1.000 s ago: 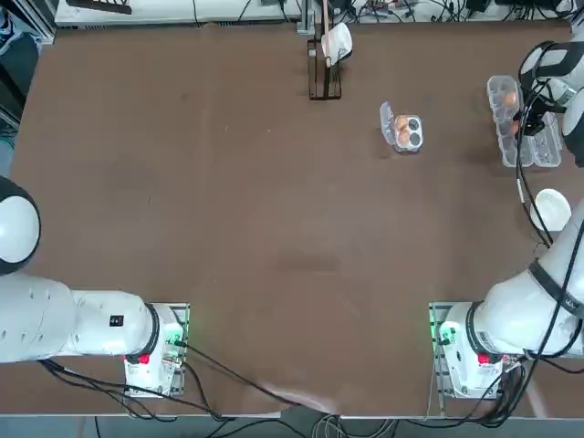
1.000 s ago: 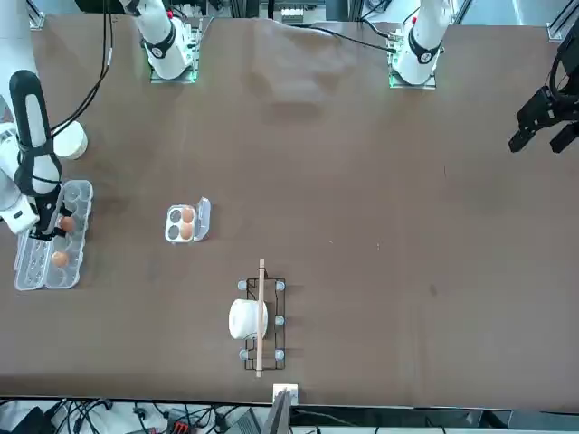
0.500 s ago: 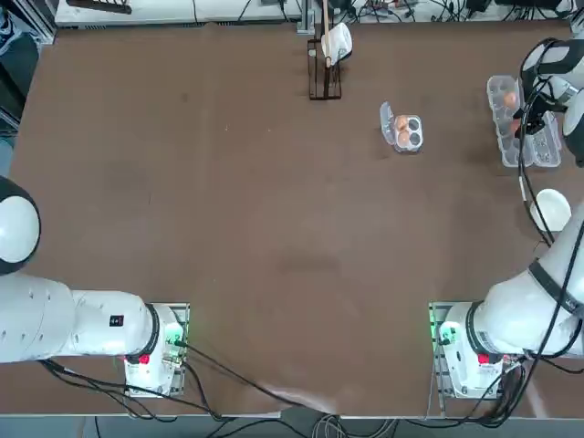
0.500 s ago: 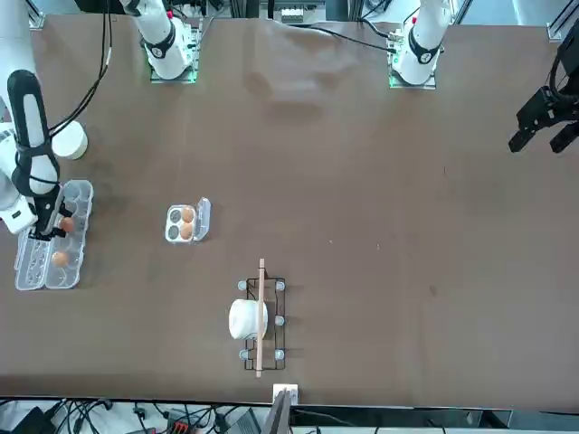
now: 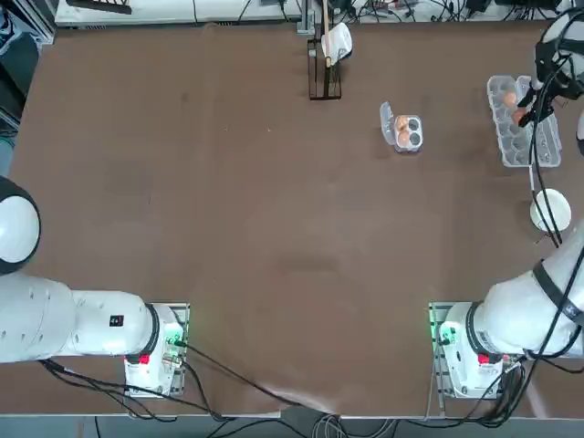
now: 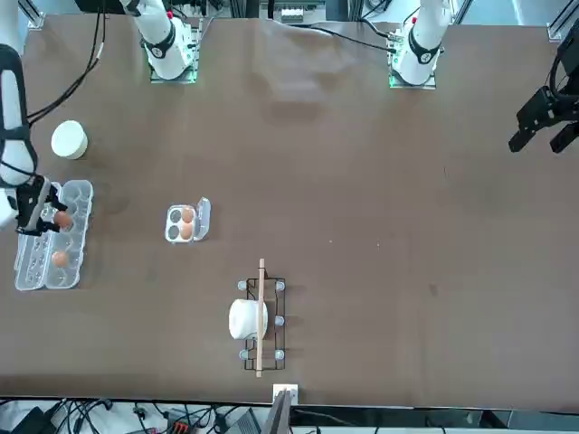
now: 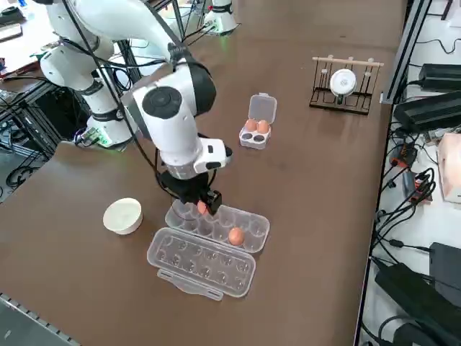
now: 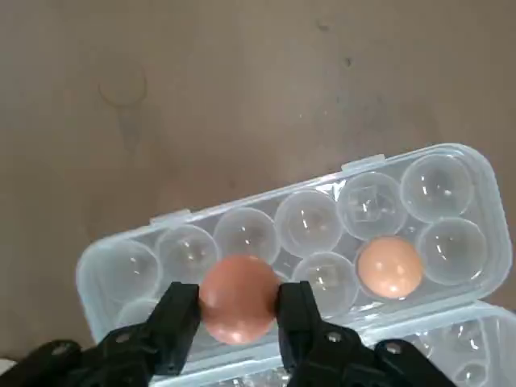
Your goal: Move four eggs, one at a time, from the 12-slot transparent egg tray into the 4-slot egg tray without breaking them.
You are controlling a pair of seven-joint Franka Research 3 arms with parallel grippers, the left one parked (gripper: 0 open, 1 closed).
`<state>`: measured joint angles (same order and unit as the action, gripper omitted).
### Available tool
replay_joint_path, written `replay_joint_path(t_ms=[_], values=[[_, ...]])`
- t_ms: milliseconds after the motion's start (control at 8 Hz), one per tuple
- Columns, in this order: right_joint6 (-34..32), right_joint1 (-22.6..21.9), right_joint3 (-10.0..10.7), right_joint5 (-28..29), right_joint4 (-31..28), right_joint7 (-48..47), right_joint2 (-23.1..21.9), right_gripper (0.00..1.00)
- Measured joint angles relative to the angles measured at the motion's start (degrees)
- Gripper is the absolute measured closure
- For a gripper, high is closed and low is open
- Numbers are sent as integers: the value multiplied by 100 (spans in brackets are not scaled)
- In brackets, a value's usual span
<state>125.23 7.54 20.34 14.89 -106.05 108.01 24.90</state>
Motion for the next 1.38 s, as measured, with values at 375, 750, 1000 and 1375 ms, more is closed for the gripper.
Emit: replay_joint_path(t_ms=[375, 750, 1000, 1375], values=[[-728, -408, -54, 5, -27, -1955, -461, 44], [-904, -1312, -87, 9, -325, -4261, -905, 44], [-752, -1922, -97, 10, -579, -5615, -1094, 44], [326, -2784, -115, 10, -1106, -7208, -1098, 44]])
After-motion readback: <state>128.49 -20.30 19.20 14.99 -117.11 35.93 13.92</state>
